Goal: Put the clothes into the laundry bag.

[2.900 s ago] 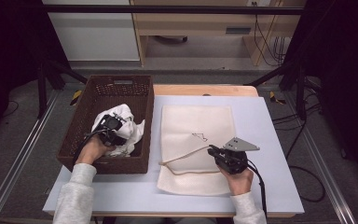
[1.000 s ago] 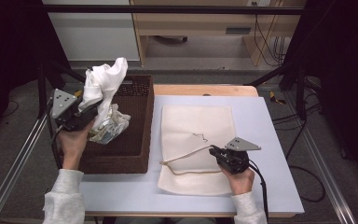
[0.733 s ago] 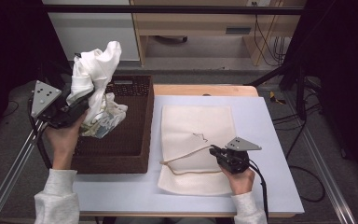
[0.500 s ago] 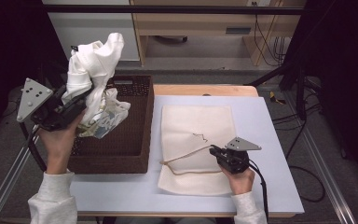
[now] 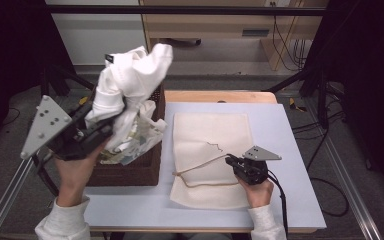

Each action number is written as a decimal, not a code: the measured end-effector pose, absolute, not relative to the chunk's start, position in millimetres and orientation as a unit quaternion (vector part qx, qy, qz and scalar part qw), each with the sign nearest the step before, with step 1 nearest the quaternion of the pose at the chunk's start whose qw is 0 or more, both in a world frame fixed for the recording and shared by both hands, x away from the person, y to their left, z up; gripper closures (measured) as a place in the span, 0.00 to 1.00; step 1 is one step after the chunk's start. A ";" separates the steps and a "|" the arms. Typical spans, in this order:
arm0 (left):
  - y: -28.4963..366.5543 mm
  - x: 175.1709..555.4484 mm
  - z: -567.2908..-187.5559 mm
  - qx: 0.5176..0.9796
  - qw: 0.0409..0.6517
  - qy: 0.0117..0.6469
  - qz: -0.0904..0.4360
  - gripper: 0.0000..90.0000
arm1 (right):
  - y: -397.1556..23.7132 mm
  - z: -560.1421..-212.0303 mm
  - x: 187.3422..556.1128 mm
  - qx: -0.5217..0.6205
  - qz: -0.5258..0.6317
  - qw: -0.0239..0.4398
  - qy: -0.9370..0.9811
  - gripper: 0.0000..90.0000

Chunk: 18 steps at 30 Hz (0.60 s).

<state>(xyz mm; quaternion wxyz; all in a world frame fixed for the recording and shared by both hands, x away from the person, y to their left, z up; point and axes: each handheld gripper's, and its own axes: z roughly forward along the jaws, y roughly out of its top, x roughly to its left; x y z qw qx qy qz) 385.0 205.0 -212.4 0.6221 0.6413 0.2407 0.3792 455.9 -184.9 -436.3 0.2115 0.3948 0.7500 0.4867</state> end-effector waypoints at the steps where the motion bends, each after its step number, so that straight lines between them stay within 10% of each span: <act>1: 200.3 383.1 -215.0 0.646 0.623 0.234 0.374 0.71 | -185.0 -436.2 457.1 0.396 0.486 0.213 0.749 0.94; 18: 143.9 354.0 -266.4 0.701 0.637 0.171 0.272 0.71 | -188.6 -434.3 464.1 0.411 0.493 0.223 0.733 0.95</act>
